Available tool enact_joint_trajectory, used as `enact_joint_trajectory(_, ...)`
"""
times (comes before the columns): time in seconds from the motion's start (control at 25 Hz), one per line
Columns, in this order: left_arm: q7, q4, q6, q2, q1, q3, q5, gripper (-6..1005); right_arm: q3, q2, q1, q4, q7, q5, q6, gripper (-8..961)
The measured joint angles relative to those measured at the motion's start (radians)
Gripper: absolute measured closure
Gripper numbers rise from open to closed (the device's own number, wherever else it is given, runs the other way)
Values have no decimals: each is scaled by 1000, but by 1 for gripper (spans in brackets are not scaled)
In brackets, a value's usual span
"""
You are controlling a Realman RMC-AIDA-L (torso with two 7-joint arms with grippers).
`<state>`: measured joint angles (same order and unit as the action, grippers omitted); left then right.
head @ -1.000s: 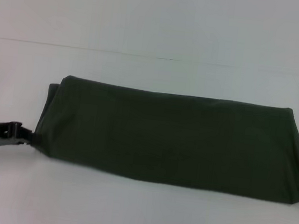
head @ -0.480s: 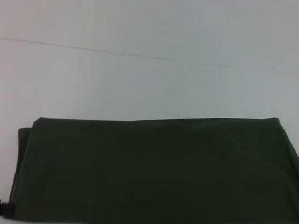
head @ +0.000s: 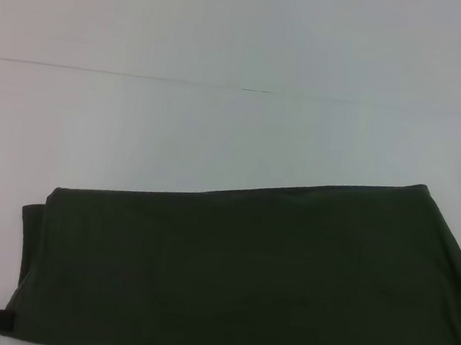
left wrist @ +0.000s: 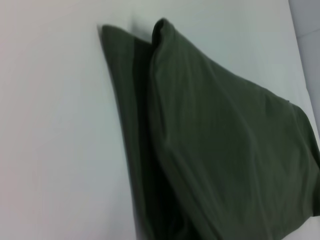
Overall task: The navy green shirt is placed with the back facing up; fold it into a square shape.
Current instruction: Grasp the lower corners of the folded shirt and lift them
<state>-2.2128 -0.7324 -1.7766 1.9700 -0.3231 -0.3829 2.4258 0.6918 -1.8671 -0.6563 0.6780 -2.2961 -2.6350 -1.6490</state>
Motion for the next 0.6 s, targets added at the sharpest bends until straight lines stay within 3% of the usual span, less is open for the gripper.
enact_joint_trajectory(0.6,-34,9,19,-23,-31,62,1,970,-84,7,48,70,-16,-1,-79,851)
